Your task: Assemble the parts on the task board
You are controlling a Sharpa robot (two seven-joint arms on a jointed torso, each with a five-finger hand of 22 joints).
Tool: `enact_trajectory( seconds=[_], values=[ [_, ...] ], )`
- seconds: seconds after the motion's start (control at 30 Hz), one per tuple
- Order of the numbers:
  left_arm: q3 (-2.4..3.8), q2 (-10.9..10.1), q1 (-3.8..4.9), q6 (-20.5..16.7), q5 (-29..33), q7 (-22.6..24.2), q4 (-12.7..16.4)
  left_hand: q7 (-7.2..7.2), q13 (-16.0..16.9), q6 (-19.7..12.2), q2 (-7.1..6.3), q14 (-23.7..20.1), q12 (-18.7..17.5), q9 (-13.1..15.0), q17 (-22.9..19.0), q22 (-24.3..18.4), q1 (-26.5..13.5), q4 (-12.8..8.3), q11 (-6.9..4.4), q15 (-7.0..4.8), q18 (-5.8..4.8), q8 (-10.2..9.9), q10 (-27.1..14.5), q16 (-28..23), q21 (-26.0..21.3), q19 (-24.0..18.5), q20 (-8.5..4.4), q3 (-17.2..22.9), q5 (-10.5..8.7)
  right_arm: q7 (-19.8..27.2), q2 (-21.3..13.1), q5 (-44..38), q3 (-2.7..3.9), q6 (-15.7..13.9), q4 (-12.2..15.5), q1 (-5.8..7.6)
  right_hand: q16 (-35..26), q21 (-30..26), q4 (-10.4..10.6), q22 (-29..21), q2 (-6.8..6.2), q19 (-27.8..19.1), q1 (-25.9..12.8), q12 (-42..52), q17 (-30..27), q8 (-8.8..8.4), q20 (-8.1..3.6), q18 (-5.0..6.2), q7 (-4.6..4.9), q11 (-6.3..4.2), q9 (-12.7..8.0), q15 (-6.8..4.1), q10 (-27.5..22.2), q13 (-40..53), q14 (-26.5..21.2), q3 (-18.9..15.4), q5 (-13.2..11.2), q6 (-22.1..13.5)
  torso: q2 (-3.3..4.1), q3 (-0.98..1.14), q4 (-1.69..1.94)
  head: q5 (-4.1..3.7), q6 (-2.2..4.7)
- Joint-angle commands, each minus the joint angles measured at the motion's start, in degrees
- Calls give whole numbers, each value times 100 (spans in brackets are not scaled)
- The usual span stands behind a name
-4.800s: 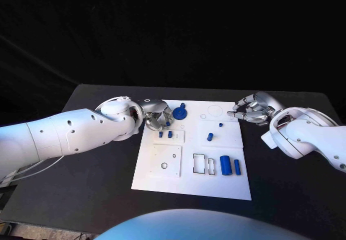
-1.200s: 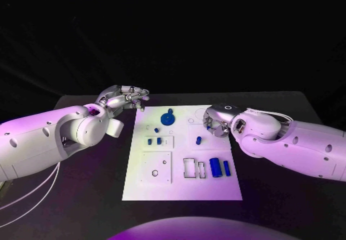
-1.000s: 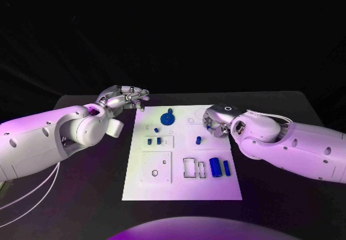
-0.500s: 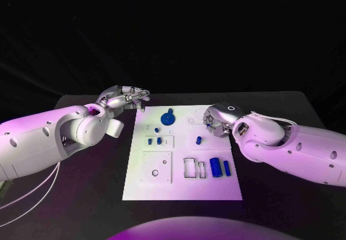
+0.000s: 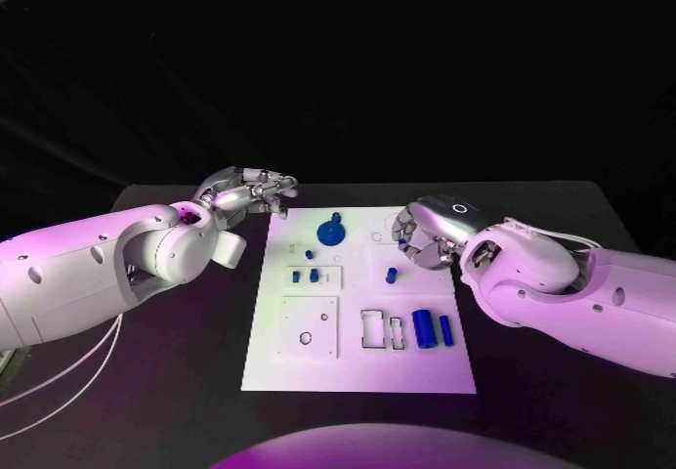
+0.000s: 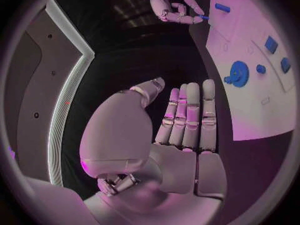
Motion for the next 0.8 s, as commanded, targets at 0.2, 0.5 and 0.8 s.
enact_trajectory(
  seconds=[0.2,0.5,0.8],
  values=[
    [4,68,2,130,31,26,-18,4,-9,-44,24,-28,-25,8,-8,-12,35,4,38,30,53,31,-19,-40,-41,55,2,29,32,166,302,173,5,-255,388,-80,23,-8,-62,1157,18,105,-16,-61,1091,22,-43,-45,-4,-84,17,-47,53,13,500,30,90,-38,3,-4,8,233,0],
    [4,152,2,134,47,44,-37,7,-13,-46,25,-33,-36,11,-12,-17,32,4,43,33,52,35,-32,-51,-53,56,4,30,39,413,706,216,6,-482,405,-386,25,-16,-91,1155,22,103,-20,-95,1094,5,-39,-44,12,-68,25,-37,28,17,501,49,136,-76,0,-21,6,480,-61],
    [4,269,3,104,67,69,-61,9,-16,-48,23,-35,-41,12,-13,-20,29,4,46,35,51,37,-40,-56,-59,56,5,28,40,619,1066,314,-5,-566,53,-927,25,-35,-95,1150,26,96,-22,-103,1095,1,-37,-40,16,-64,26,-34,20,17,501,53,141,-85,6,-15,16,658,-125]
  ],
)
